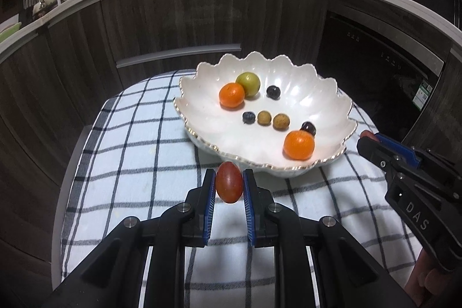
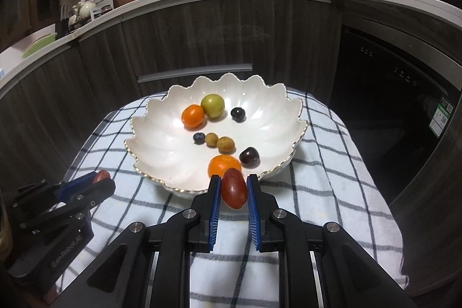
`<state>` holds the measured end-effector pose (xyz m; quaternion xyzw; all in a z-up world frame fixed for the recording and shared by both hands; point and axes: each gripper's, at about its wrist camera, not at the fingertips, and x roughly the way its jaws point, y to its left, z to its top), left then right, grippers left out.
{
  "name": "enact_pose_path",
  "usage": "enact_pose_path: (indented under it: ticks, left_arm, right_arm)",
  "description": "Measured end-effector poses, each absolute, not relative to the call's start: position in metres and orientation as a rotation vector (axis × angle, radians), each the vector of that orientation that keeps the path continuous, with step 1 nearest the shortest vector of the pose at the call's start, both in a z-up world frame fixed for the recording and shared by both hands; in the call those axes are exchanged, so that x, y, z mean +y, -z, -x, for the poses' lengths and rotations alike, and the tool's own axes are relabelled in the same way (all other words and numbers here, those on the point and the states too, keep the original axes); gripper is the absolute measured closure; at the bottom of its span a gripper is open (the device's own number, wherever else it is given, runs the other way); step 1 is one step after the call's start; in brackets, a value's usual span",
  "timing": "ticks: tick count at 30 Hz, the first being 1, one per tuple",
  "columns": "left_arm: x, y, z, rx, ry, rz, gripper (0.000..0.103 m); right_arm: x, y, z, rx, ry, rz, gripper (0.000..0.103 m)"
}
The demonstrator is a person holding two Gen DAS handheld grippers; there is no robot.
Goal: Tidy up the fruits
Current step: 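Carry both red dates over the white bowl with both tools, then open both tools to drop the red dates into the bowl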
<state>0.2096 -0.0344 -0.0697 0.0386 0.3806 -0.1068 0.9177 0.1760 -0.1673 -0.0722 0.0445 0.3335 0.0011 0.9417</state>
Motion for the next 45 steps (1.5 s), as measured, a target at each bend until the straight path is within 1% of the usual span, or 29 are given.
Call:
enact_pose_path:
  ticks: [12,27,45]
  left_arm:
    - [-0.050,0.061,-0.239,0.777,0.226,-0.076,0.083]
    - [-0.063,0.071,-0.285,0.802,0.226,-0.067,0.083]
    - [-0.066,0.093,-0.322,0.847,0.209,-0.059,0.083]
  right_arm:
    - [-0.187,0.064,-0.202,0.667,0.019,-0.091,0.083]
    - [-0.207,0.063,-0.247,0.668,0.051,-0.098,0.083]
    - [-0.216,0.085,-0.299,0.743,0.053,-0.092,0.083]
